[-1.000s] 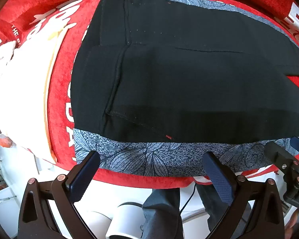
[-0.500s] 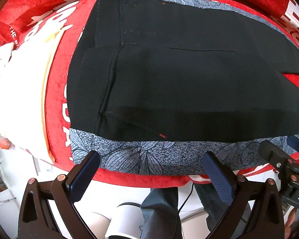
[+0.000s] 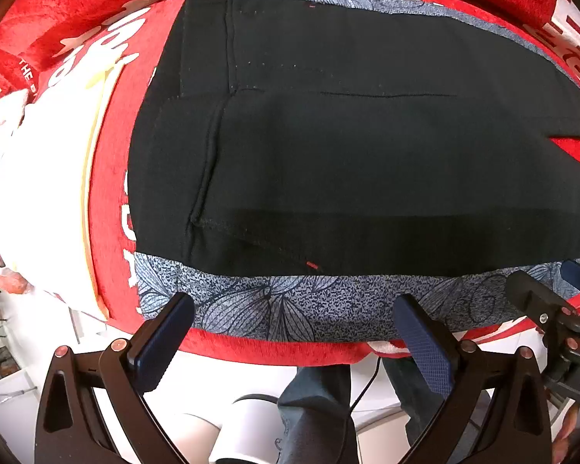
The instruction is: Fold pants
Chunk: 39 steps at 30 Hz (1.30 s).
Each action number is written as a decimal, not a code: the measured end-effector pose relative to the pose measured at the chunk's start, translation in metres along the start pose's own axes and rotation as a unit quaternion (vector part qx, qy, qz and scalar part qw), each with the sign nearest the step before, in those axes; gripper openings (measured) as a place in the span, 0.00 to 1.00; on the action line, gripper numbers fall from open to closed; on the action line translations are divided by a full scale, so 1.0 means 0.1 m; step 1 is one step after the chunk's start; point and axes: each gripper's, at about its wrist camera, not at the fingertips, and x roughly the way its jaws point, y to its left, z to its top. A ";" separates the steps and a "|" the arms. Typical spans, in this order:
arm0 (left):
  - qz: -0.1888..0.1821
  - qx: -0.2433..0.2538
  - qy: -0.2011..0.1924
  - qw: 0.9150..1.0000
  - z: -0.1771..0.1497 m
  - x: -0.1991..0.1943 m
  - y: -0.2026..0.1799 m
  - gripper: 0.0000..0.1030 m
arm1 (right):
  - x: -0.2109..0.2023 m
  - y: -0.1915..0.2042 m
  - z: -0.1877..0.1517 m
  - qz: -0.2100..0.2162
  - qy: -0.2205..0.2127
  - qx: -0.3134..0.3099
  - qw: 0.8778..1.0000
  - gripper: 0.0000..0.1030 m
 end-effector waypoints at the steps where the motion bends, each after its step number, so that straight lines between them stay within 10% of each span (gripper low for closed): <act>1: 0.000 0.000 -0.001 1.000 -0.03 0.02 -0.02 1.00 | 0.00 0.00 0.00 0.000 0.000 0.000 1.000 1.00; 39: 0.038 -0.034 -0.018 0.999 -0.29 0.02 -0.25 1.00 | -0.02 -0.13 0.02 0.045 -0.001 -0.052 0.998 1.00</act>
